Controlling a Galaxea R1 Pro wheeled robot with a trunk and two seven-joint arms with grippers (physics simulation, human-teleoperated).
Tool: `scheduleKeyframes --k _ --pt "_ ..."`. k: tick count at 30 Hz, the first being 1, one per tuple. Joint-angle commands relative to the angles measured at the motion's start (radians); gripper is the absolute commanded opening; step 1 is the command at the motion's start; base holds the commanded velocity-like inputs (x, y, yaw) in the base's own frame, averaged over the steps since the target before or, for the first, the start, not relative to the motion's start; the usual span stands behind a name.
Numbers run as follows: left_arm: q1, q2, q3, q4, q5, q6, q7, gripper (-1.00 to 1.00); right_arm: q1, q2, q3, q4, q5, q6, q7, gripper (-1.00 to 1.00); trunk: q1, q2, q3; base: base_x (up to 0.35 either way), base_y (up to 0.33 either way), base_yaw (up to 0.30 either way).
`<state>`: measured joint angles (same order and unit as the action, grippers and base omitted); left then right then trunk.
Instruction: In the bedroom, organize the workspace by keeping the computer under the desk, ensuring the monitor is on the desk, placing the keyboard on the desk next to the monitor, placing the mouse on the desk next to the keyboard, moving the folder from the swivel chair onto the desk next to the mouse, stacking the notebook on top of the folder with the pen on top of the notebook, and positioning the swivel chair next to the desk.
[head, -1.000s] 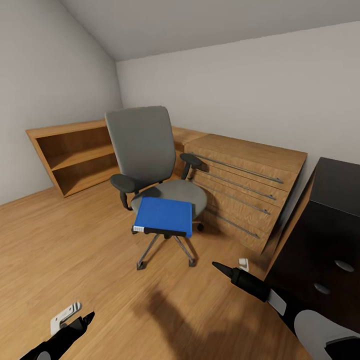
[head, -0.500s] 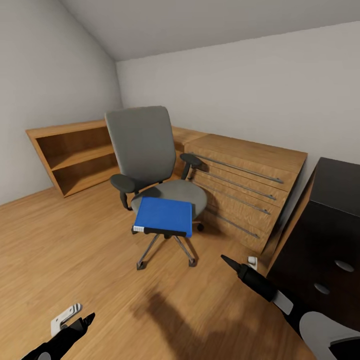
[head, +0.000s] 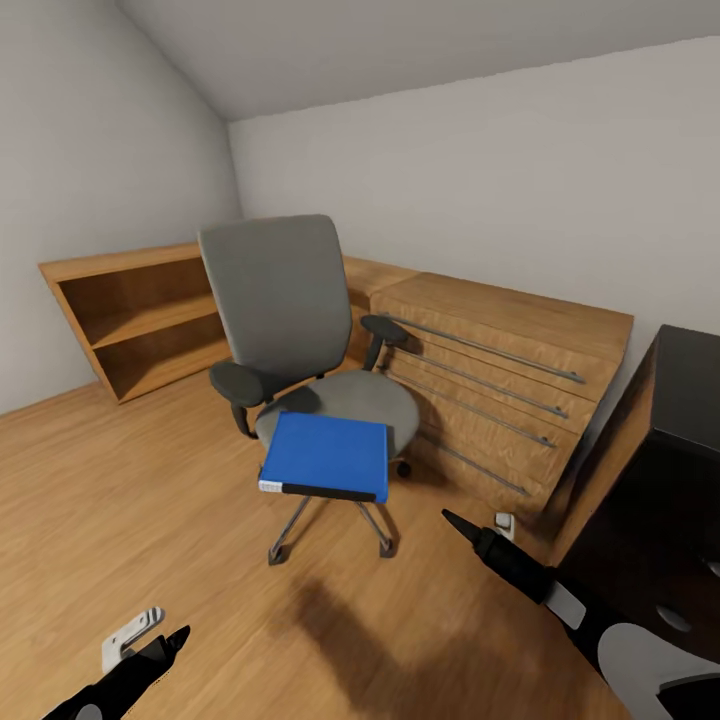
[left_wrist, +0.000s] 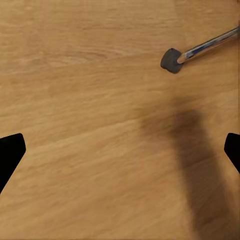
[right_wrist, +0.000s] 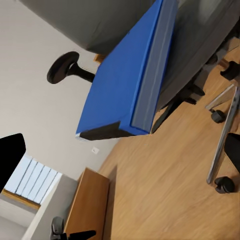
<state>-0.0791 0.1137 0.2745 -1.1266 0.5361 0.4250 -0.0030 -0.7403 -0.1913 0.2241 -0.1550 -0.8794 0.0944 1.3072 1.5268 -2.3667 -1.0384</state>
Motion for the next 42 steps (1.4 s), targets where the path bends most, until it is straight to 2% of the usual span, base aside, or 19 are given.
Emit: scheduleKeyframes --k 1,12,27,42 --pt "0.000 0.000 0.002 -0.001 0.007 0.006 0.000 1.00 -0.001 -0.001 0.007 0.000 -0.010 0.010 0.003 1.00 0.000 0.000 -0.001 0.326 0.062 0.000" --pt "-0.001 0.000 0.002 -0.001 0.008 0.006 -0.001 1.00 -0.001 0.002 0.010 0.000 -0.009 0.010 -0.005 1.00 0.000 0.000 -0.001 0.238 0.061 0.000" --pt "-0.001 0.000 0.002 0.002 0.008 0.006 -0.002 1.00 -0.001 0.009 0.016 0.001 -0.009 0.008 -0.028 1.00 0.000 0.000 -0.001 0.013 0.110 0.000" --pt "0.000 0.000 0.002 0.014 0.007 0.006 -0.002 1.00 -0.001 0.021 0.015 0.002 -0.009 0.008 -0.040 1.00 0.000 0.000 -0.001 0.000 0.013 0.000"
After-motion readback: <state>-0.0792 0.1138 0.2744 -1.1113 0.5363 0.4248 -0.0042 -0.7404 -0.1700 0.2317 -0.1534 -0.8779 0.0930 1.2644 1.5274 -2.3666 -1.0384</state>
